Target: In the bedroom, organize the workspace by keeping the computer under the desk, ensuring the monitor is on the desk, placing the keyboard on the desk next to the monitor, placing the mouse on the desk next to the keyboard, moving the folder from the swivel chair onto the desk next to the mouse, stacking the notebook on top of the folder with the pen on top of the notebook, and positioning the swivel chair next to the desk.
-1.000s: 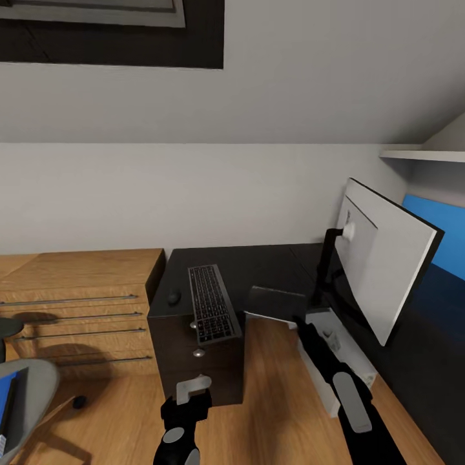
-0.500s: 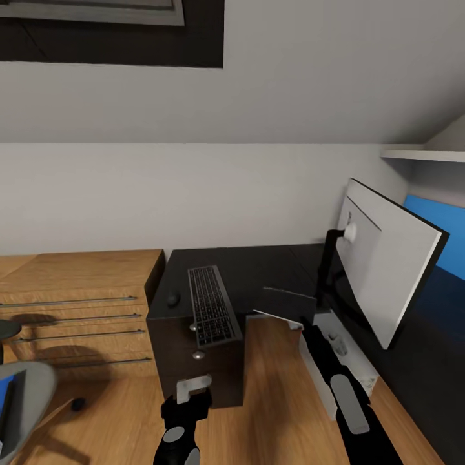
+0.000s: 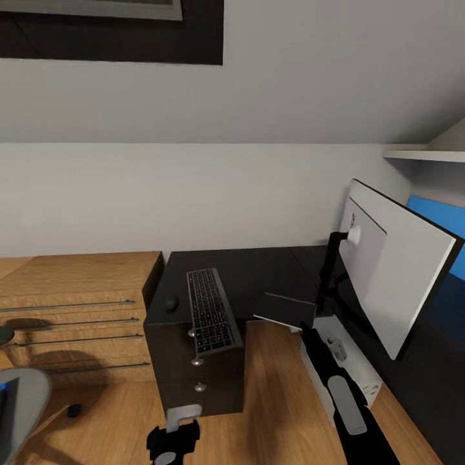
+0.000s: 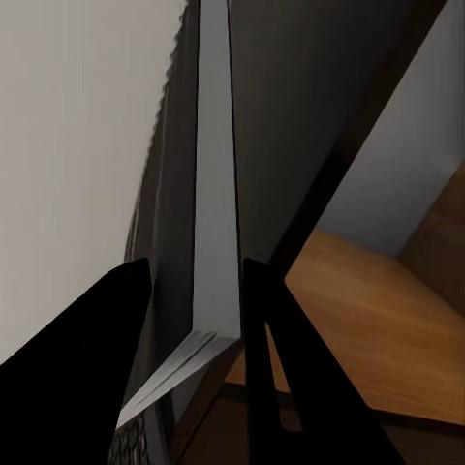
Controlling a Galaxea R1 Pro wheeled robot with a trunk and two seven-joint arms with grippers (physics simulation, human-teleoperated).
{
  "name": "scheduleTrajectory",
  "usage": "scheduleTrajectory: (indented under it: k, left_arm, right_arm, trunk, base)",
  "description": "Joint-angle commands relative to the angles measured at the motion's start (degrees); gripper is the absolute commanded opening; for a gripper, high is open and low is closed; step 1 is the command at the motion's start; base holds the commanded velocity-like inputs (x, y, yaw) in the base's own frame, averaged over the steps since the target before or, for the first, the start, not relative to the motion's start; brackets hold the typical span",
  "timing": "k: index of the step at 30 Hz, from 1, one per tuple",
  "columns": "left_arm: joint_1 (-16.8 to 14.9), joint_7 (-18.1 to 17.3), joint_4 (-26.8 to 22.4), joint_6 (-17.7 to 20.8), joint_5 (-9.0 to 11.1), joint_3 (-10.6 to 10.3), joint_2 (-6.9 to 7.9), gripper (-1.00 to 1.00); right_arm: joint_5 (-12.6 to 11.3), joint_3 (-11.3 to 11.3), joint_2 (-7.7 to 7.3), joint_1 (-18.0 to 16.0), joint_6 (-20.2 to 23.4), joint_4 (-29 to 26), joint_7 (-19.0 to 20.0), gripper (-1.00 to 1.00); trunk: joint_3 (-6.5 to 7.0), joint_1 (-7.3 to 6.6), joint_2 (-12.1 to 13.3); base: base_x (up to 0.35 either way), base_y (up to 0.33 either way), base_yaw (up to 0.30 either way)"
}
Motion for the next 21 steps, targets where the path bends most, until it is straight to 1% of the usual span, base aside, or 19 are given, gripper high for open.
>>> scheduleTrajectory:
  k: [1, 2, 3, 5, 10, 13, 17, 19, 21]
  left_arm:
    - [0.0, 0.38, 1.23, 0.11, 0.32, -0.16, 0.18, 1.0]
    - [0.08, 0.33, 3.44, -0.26, 0.31, -0.17, 0.39, 1.0]
    - [0.11, 0.33, 4.34, -0.55, 0.31, -0.18, 0.46, 1.0]
    - [0.17, 0.32, 6.89, -2.38, 0.27, -0.19, 0.63, 1.0]
    - [0.21, 0.26, 10.31, -4.99, 0.24, -0.15, 0.82, 1.0]
    - [0.21, 0.25, 11.17, -5.39, 0.23, -0.1, 0.88, 1.0]
    - [0.21, 0.28, 11.64, -5.63, 0.23, -0.04, 0.98, 1.0]
    - [0.21, 0.31, 11.75, -5.68, 0.23, -0.02, 1.0, 1.0]
    - [0.21, 0.32, 11.77, -5.69, 0.23, -0.02, 1.01, 1.0]
  right_arm:
    - [-0.52, -0.27, 0.08, -0.04, 0.47, -0.04, 0.26, -1.0]
    - [-0.51, -0.27, 0.06, -0.04, 0.46, -0.04, 0.22, -1.0]
    - [-0.51, -0.27, 0.06, -0.04, 0.45, -0.04, 0.19, -1.0]
    - [-0.5, -0.27, 0.04, -0.04, 0.42, -0.04, 0.13, -1.0]
    - [-0.45, -0.27, 0.03, -0.04, 0.32, 0.06, 0.1, -1.0]
    - [-0.44, -0.27, 0.08, -0.04, -0.41, 0.51, 0.1, -1.0]
    - [-0.42, -0.16, 0.21, -0.06, -2.55, 1.64, 0.1, -1.0]
    - [-0.41, 0.64, 0.31, -0.1, -3.49, 2.23, 0.1, -1.0]
    - [-0.41, 0.97, 0.34, -0.11, -3.74, 2.43, 0.1, -1.0]
  trunk:
    - [-0.06, 0.0, -0.03]
    - [-0.06, 0.0, -0.03]
    - [-0.06, 0.0, -0.03]
    - [-0.06, 0.0, -0.03]
    - [-0.06, 0.0, -0.03]
    - [-0.06, 0.0, -0.03]
    - [-0.06, 0.0, -0.03]
    - [-0.06, 0.0, -0.03]
    - [-0.06, 0.0, -0.03]
  base:
    - [0.003, 0.0, 0.0]
    - [0.002, 0.0, 0.0]
    - [0.001, 0.0, 0.0]
    - [0.0, 0.0, 0.0]
    - [0.056, 0.0, 0.0]
    - [0.233, 0.0, 0.0]
    - [0.29, 0.0, 0.0]
    - [0.286, 0.0, 0.0]
    - [0.214, 0.0, 0.0]
